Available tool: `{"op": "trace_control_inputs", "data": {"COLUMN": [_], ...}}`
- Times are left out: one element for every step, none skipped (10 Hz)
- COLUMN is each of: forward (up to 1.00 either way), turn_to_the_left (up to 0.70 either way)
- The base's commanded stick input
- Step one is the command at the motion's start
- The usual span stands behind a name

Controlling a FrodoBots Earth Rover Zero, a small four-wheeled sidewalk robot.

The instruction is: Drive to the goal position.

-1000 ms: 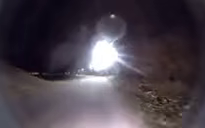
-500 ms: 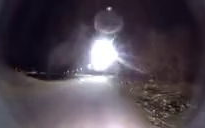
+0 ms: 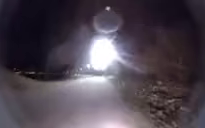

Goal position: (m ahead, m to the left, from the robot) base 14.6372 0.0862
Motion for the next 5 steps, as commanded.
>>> {"op": "trace_control_inputs", "data": {"forward": [1.00, 1.00, 1.00, 1.00, 1.00], "turn_to_the_left": [0.00, 0.00, 0.00, 0.00, 0.00]}}
